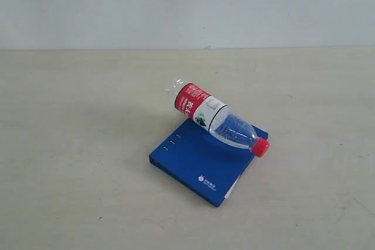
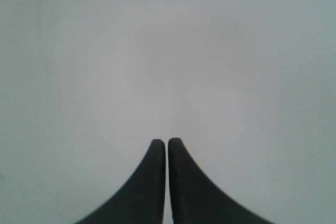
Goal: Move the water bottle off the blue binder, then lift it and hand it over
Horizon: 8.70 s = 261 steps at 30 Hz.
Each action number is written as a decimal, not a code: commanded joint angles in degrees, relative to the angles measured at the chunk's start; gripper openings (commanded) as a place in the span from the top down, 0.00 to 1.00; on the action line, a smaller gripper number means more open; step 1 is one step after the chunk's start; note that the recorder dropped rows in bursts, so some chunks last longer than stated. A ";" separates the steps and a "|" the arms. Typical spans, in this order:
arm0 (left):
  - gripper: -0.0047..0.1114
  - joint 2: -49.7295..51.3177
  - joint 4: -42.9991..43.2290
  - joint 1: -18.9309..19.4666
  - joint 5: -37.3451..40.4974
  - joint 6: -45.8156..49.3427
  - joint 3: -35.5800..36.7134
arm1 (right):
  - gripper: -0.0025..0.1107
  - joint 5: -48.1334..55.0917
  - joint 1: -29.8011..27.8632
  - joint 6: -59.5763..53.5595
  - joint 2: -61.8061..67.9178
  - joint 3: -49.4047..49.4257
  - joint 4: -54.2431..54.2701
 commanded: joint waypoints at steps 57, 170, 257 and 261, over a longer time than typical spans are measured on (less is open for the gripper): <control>0.89 -0.19 0.11 -0.48 -0.26 -0.35 0.22 | 0.39 64.96 31.88 -35.56 94.33 -70.87 6.98; 0.89 -0.19 0.11 -0.48 -0.26 -0.35 0.22 | 0.98 77.75 -8.05 -47.20 102.92 -74.98 59.20; 0.89 -0.19 5.43 -0.48 -0.24 1.16 0.22 | 0.98 97.69 27.21 -29.83 107.77 -78.70 -44.27; 0.89 -0.19 5.43 -0.48 -3.41 1.86 0.22 | 0.98 97.69 27.21 -29.83 107.77 -78.70 -44.27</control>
